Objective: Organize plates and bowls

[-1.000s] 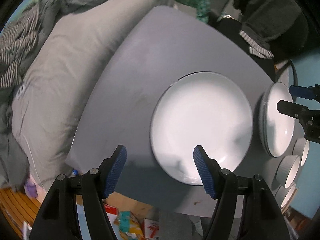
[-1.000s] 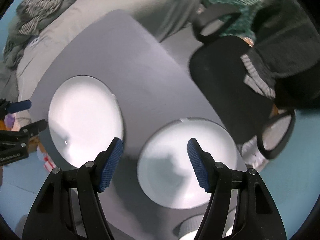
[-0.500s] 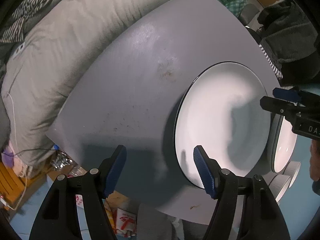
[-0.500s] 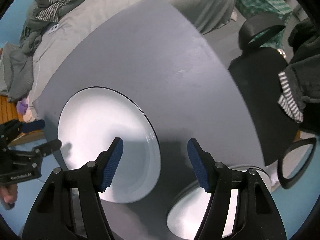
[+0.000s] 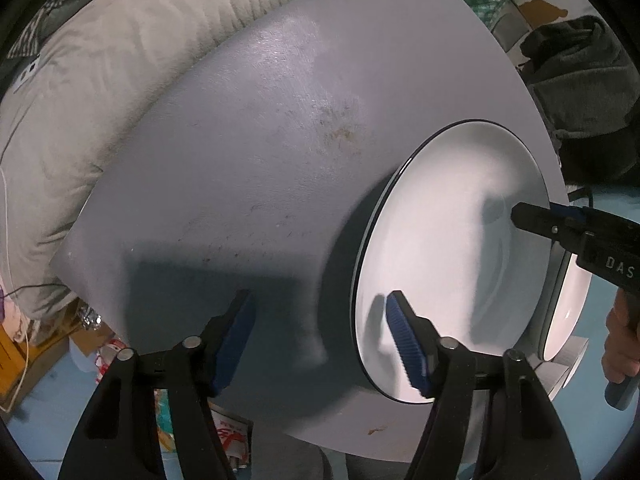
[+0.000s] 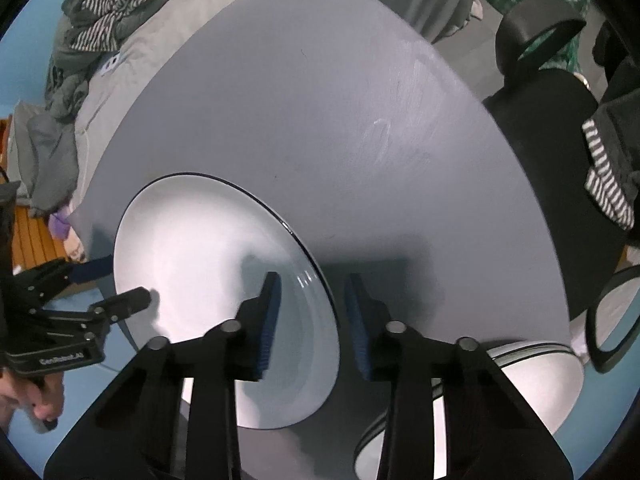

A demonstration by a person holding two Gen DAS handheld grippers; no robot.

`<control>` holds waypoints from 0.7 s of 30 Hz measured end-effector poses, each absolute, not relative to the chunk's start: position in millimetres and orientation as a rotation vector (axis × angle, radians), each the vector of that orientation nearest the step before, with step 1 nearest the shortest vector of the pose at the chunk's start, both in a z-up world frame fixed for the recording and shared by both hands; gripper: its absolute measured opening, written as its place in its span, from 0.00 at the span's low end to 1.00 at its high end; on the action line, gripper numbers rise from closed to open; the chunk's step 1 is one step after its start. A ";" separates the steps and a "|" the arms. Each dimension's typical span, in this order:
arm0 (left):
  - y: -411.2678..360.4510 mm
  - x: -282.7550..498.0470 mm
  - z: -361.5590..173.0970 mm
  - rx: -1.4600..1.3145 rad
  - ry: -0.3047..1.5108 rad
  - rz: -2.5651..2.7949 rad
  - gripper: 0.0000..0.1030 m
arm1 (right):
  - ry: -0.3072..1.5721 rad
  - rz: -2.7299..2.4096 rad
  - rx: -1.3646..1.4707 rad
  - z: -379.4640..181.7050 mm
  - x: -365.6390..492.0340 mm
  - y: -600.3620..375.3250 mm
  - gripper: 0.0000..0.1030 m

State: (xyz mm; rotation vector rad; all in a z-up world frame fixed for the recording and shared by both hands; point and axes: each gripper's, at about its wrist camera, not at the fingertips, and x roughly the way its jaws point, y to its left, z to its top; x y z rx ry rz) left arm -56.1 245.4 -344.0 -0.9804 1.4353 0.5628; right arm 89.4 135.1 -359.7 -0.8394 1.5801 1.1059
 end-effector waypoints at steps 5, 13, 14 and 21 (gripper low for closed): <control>248.4 -54.0 -340.4 -0.949 1.436 0.535 0.46 | 1.593 1.076 -0.818 -364.9 88.9 131.0 0.22; 250.3 -48.6 -335.0 -0.902 1.444 0.460 0.20 | 1.676 1.054 -0.729 -367.8 91.2 119.2 0.17; 249.1 -45.9 -335.3 -0.893 1.449 0.453 0.18 | 1.684 1.047 -0.712 -368.0 90.3 115.8 0.16; 248.1 -37.9 -333.8 -0.815 1.468 0.412 0.17 | 1.727 0.991 -0.573 -368.3 83.5 91.7 0.13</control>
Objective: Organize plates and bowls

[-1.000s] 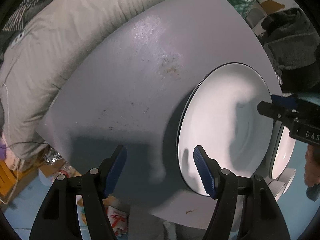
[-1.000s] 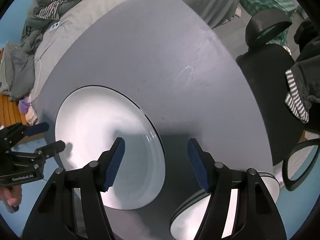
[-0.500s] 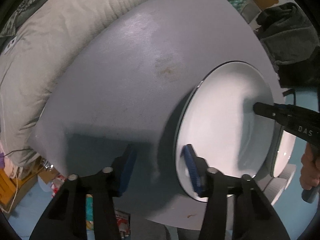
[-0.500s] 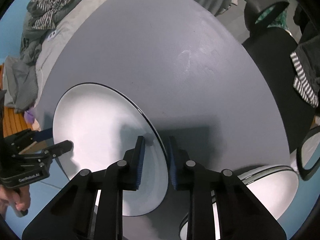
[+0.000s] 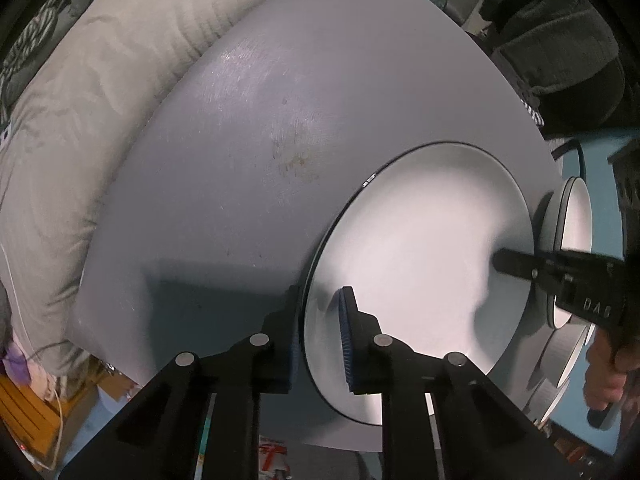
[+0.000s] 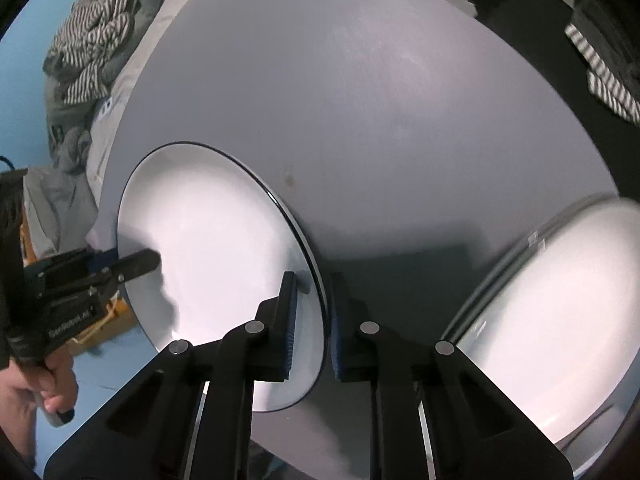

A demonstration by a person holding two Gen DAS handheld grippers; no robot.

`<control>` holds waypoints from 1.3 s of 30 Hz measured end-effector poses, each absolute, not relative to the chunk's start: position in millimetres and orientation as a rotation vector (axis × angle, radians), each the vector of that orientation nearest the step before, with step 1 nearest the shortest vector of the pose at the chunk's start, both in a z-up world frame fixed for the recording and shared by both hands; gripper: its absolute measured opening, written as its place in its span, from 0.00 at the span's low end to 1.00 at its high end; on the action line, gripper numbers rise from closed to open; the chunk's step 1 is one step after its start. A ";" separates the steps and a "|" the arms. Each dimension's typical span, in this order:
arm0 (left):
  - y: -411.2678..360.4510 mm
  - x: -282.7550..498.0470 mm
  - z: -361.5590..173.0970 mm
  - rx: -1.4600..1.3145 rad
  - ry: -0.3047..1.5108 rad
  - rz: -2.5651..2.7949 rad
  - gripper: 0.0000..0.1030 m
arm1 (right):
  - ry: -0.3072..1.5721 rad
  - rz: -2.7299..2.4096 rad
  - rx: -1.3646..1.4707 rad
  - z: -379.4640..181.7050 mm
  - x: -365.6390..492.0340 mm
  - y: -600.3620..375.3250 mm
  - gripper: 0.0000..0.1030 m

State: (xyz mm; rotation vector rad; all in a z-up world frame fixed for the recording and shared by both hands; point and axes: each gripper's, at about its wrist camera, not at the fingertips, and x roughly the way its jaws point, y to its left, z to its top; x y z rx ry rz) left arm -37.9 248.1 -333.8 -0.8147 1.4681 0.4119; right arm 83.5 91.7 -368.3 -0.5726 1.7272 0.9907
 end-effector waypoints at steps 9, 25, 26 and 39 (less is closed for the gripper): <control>248.3 -19.8 -322.4 -0.681 1.497 0.351 0.16 | 1.774 0.896 -0.391 -369.3 66.6 59.0 0.11; 231.6 -12.8 -329.7 -0.618 1.533 0.314 0.16 | 1.764 0.795 -0.256 -364.2 56.6 57.4 0.13; 228.8 -12.4 -329.6 -0.620 1.536 0.311 0.16 | 1.765 0.793 -0.258 -363.2 58.1 55.5 0.13; 192.6 4.7 -299.0 -0.583 1.534 0.252 0.16 | 1.754 0.770 -0.317 -327.8 69.3 41.3 0.13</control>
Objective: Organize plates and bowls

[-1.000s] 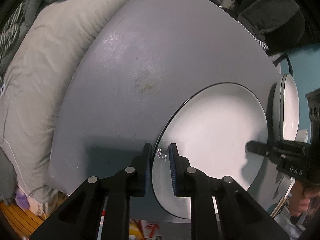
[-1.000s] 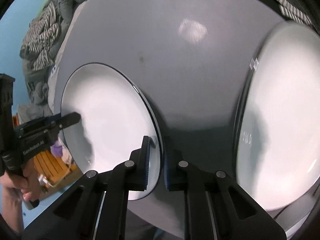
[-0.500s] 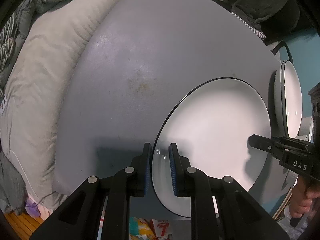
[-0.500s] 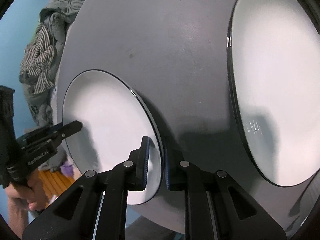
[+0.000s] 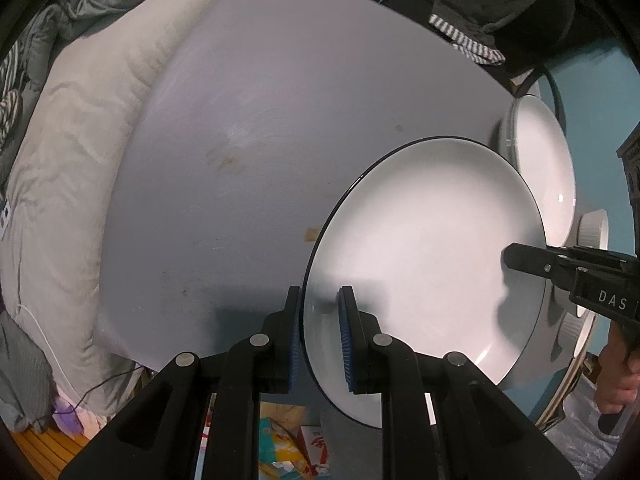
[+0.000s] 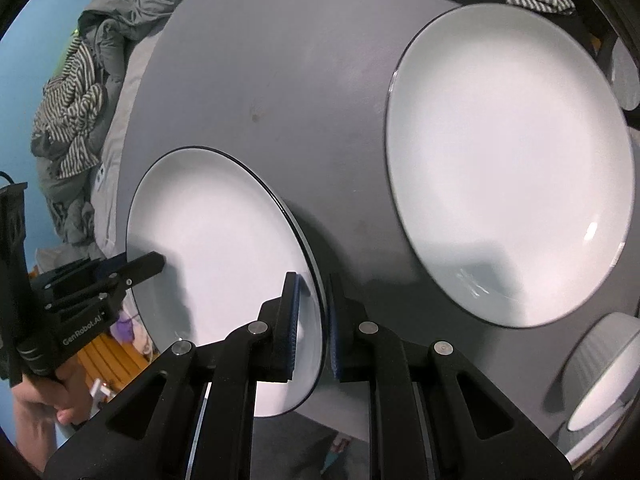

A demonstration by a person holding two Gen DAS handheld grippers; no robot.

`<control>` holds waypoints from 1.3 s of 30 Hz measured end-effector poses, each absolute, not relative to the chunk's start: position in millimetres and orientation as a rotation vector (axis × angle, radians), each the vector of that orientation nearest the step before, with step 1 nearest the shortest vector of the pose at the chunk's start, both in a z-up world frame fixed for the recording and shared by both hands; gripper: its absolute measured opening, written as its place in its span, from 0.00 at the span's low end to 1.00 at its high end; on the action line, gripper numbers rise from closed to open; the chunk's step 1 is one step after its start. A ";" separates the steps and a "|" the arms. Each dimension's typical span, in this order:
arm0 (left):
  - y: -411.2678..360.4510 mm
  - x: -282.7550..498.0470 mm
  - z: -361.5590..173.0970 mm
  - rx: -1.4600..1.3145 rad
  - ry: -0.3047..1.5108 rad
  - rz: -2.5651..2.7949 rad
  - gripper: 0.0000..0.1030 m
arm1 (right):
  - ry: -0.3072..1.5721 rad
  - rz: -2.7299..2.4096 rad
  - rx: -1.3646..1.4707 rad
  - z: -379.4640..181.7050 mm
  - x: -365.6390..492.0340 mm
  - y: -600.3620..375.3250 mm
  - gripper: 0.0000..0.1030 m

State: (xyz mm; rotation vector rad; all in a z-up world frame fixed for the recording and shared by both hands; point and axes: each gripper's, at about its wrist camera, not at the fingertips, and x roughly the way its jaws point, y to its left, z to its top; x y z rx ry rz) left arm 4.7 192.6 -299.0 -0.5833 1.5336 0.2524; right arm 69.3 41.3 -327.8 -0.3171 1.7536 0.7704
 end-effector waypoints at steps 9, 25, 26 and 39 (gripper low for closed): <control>175.0 35.4 -276.1 -0.538 1.509 0.201 0.16 | 1.721 0.764 -0.292 -306.6 92.6 15.4 0.13; 122.7 130.2 -275.9 -0.425 1.520 0.092 0.16 | 1.708 0.636 -0.143 -293.6 150.4 -57.0 0.13; 119.7 137.3 -276.5 -0.416 1.523 0.089 0.16 | 1.707 0.632 -0.137 -293.5 154.1 -59.9 0.13; 105.2 182.3 -294.4 -0.370 1.572 0.092 0.16 | 1.722 0.587 -0.111 -307.8 193.0 -81.3 0.14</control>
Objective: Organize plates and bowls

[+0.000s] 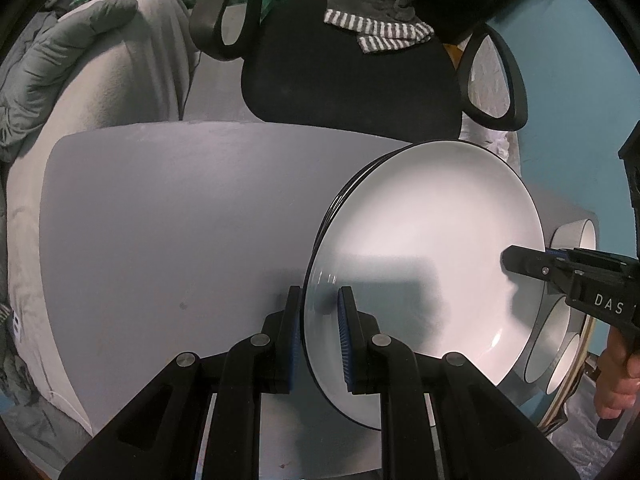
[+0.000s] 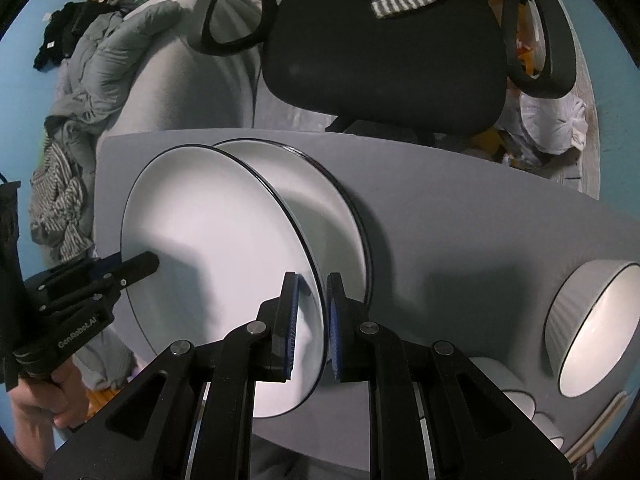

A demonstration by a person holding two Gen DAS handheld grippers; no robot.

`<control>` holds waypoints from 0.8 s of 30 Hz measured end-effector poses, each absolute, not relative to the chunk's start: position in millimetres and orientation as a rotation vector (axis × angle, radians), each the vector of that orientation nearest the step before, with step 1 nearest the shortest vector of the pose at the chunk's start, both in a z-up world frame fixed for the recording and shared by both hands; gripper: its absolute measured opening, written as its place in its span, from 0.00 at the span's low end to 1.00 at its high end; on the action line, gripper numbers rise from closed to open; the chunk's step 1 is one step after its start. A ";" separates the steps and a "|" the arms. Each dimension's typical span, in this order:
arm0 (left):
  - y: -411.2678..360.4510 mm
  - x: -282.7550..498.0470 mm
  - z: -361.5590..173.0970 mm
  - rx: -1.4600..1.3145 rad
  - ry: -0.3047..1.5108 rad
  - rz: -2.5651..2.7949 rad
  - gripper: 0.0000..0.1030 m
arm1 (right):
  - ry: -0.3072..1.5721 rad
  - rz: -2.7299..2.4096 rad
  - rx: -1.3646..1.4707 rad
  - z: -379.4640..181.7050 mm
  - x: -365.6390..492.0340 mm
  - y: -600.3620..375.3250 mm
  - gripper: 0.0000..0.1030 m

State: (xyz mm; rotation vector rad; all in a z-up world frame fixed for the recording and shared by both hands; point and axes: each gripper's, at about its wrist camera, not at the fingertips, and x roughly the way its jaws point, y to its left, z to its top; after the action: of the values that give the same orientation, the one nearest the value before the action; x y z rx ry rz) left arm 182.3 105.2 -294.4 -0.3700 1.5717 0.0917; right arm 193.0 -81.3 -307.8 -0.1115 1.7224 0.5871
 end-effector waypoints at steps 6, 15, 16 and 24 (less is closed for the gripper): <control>100.9 185.1 -300.3 -0.367 1.590 0.109 0.16 | 1.739 0.585 -0.114 -316.8 198.8 -82.5 0.14; 94.0 189.6 -305.8 -0.338 1.609 0.104 0.17 | 1.750 0.576 -0.108 -322.2 199.1 -84.5 0.14; 93.3 190.6 -306.3 -0.335 1.612 0.107 0.17 | 1.752 0.574 -0.107 -322.5 199.4 -84.5 0.14; 77.3 193.7 -308.1 -0.263 1.606 0.120 0.33 | 1.816 0.537 -0.096 -325.0 204.3 -78.5 0.28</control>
State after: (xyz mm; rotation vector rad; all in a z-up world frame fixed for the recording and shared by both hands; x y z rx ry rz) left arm 193.7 77.3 -308.1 -0.2634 1.6065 0.1196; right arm 204.3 -78.5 -325.0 -0.0958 1.8155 0.5371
